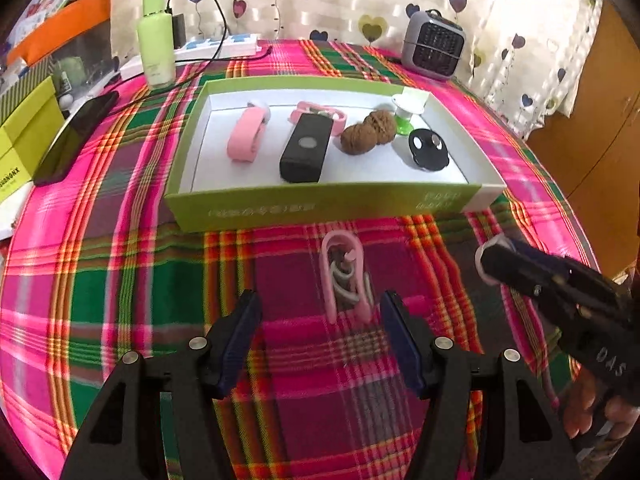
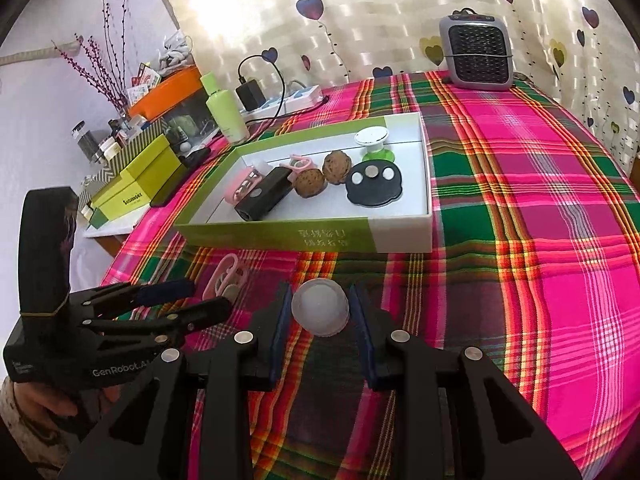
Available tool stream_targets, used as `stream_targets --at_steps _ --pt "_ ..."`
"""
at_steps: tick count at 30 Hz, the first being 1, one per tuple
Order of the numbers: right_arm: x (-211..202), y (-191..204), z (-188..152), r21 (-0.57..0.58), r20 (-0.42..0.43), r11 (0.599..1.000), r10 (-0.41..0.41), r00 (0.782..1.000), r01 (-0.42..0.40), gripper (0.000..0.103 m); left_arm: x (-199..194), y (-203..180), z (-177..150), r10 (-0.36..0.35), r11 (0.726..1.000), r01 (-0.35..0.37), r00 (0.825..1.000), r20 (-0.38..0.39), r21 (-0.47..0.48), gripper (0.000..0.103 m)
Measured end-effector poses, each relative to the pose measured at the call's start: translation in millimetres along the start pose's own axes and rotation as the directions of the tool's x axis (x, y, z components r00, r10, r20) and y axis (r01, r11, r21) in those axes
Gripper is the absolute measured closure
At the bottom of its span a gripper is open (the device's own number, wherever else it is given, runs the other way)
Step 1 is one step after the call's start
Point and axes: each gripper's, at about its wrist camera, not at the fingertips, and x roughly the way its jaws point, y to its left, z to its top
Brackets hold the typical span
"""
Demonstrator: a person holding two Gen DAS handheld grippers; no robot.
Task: Organize objects
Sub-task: 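Move the left tool to the pink-and-white clip and close on it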
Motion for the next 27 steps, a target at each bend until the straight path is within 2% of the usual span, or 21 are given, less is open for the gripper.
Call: stream_targets --at_steps 9,11,13,17,21,27 --pt "4.0 2.5 -0.3 -0.010 -0.012 1.000 -0.011 1.000 0.011 0.073 6.1 -5.7 7.1 0.015 1.000 -0.016 0.998 0.056 0.006 0.042" --pt "5.0 3.5 0.0 -0.011 -0.012 1.000 -0.013 1.000 0.013 0.073 6.5 -6.4 6.9 0.021 1.000 -0.022 0.998 0.065 0.017 0.049" --pt "5.5 4.0 0.1 -0.013 -0.015 1.000 -0.014 1.000 0.014 0.073 6.5 -7.6 6.6 0.017 1.000 -0.019 0.997 0.071 0.024 0.061" --pt "6.8 4.8 0.4 -0.014 -0.017 1.000 -0.021 1.000 0.020 0.073 7.3 -7.5 7.5 0.000 1.000 -0.001 0.997 0.075 0.018 0.066" --pt "7.8 5.3 1.0 -0.016 -0.019 1.000 -0.026 0.999 0.025 0.073 7.6 -8.8 7.0 -0.015 1.000 0.013 0.997 0.079 0.024 0.079" --pt "9.3 7.3 1.1 -0.021 -0.024 0.999 -0.029 0.999 0.029 0.073 7.0 -7.2 5.6 -0.033 0.999 0.032 0.995 0.093 0.014 0.081"
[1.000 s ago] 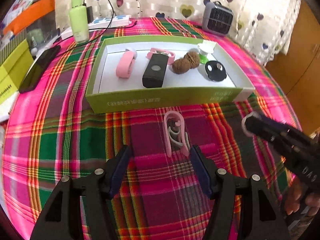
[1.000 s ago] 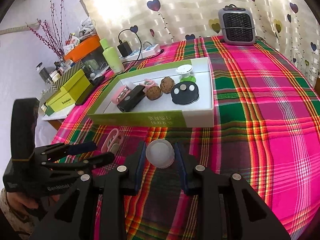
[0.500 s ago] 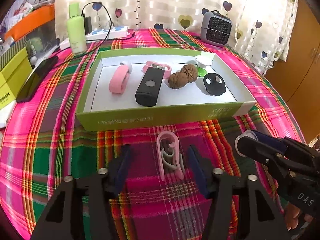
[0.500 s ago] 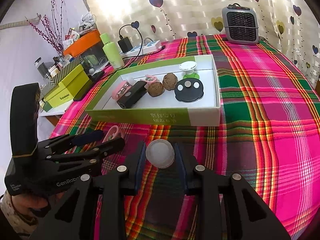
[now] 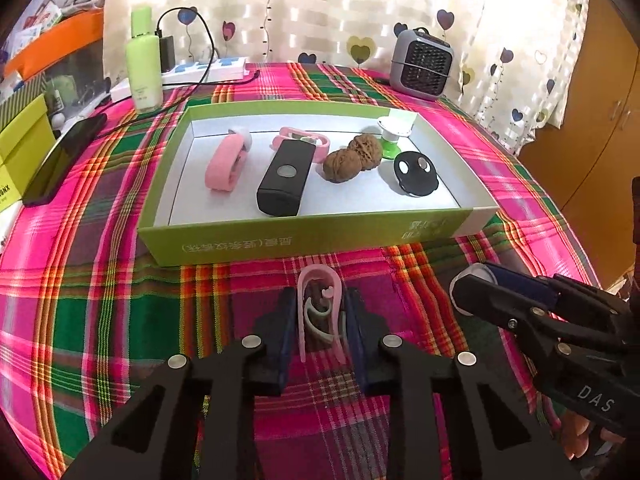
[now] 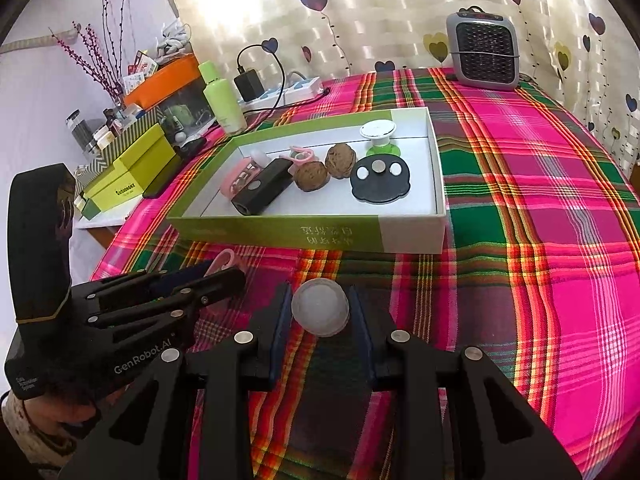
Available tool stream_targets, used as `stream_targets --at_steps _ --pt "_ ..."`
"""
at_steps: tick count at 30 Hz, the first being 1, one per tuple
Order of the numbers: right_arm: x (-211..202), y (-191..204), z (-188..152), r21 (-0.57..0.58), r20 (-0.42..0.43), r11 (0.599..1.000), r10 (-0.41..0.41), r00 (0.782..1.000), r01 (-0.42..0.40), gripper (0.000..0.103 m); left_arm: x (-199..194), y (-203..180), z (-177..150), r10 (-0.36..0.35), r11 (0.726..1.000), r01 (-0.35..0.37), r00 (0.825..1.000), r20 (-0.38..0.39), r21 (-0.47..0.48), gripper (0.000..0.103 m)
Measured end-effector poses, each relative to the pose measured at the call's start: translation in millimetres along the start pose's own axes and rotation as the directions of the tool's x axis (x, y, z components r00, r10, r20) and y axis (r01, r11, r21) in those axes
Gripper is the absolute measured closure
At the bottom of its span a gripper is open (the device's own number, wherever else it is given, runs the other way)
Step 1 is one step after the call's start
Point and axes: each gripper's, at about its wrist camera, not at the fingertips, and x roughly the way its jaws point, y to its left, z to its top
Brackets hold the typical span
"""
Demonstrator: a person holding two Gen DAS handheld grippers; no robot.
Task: Organize objects
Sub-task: 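Move the left tool to the pink-and-white clip and close on it, then carry the clip with the left tool while the right tool carries the ball into the tray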
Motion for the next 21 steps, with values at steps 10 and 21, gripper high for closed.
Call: stream_targets --at_steps 10,21 --pt "1 3 3 -0.003 0.003 1.000 0.004 1.000 -0.004 0.073 -11 -6 1 -0.010 0.999 0.008 0.999 0.052 0.042 0.081" --pt "-5 13 15 -0.026 0.032 1.000 0.014 0.999 -0.013 0.073 -22 -2 13 -0.026 0.999 0.022 0.996 0.080 0.045 0.081"
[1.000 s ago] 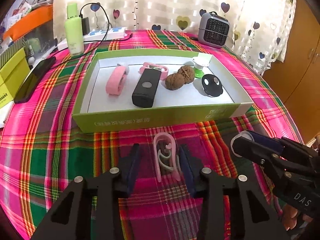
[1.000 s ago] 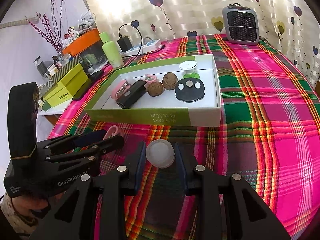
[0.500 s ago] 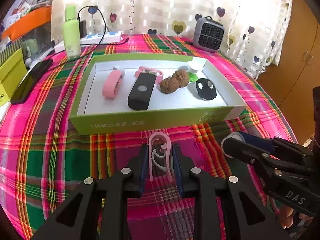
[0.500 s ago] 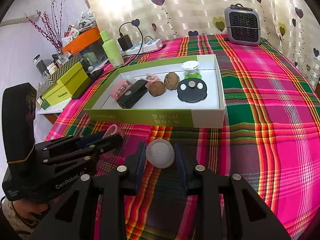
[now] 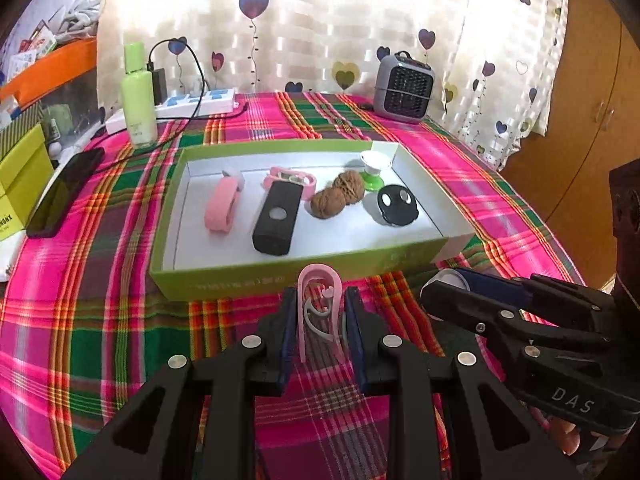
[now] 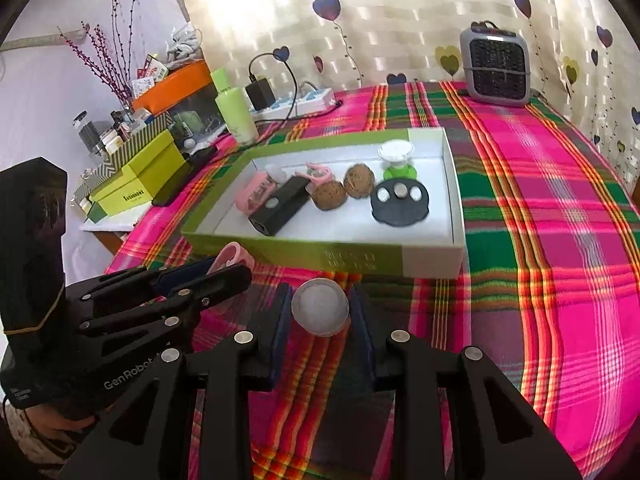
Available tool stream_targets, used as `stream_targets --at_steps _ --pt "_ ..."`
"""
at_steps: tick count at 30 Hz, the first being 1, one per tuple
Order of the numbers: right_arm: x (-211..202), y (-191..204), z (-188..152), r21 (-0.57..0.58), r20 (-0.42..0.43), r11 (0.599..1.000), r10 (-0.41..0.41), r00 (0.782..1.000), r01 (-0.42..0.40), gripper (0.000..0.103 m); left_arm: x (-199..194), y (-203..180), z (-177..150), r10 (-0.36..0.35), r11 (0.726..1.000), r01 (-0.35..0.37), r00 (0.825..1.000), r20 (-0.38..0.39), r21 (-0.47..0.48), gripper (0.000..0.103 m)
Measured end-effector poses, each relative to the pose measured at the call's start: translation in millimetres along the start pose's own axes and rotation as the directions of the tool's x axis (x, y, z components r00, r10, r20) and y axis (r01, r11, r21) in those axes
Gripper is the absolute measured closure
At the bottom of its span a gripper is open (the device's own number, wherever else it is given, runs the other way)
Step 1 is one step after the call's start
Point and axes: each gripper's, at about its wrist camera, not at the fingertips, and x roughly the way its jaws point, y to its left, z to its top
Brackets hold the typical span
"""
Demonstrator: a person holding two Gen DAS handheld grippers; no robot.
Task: Organize objects
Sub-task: 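Carry the clip with the left tool while the right tool carries the ball into the tray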
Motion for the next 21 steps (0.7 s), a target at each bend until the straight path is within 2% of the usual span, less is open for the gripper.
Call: stream_targets --at_steps 12,21 --pt "0 6 24 -0.018 0.037 1.000 -0.014 0.999 0.015 0.073 -2 7 21 -0.006 1.000 0.006 0.999 0.039 0.003 0.081" --pt "9 3 33 -0.005 0.038 1.000 -0.014 0.999 0.014 0.073 10 12 32 -0.014 1.000 0.014 1.000 0.028 -0.004 0.081"
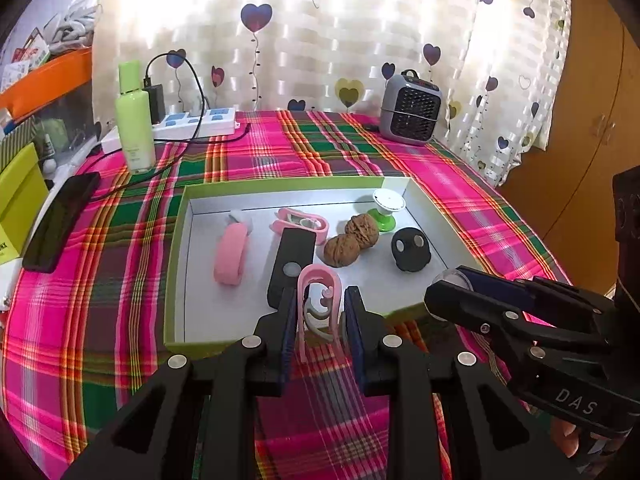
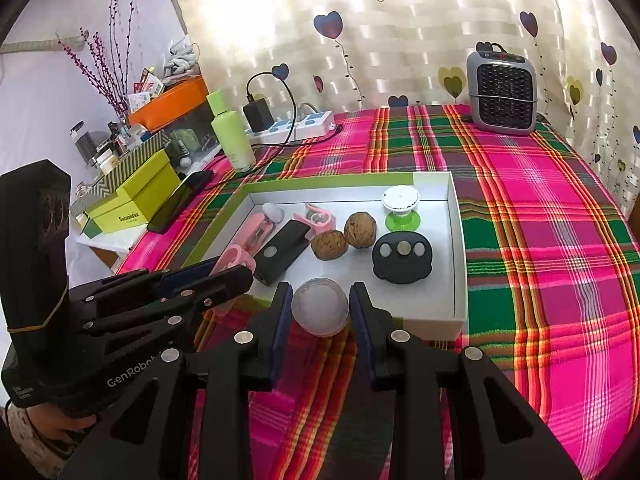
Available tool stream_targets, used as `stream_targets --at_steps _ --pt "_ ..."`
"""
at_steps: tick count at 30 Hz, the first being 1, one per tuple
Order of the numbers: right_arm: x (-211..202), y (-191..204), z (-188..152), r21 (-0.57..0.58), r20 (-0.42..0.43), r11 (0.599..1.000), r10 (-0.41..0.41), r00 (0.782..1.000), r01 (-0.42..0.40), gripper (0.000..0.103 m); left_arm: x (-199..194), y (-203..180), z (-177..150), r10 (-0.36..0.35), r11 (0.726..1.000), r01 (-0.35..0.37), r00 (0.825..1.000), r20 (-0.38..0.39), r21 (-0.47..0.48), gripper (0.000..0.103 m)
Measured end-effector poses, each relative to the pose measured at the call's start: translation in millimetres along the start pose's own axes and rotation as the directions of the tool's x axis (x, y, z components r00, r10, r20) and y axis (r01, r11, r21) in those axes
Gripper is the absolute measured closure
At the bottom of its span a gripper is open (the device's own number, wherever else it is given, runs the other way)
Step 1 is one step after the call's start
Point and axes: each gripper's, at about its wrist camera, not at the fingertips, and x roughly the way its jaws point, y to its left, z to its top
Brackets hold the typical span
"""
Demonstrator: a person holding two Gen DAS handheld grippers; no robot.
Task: Organize objects
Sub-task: 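Carry the clip with the left tool while the right tool carries the ball into the tray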
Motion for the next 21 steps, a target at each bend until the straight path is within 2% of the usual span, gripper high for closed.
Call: stream_targets --at_steps 21 --pt "25 -10 12 0.012 -0.022 1.000 -0.003 1.000 0.004 0.073 26 6 9 -0.005 1.000 0.005 0.999 -0.036 -0.008 0.081"
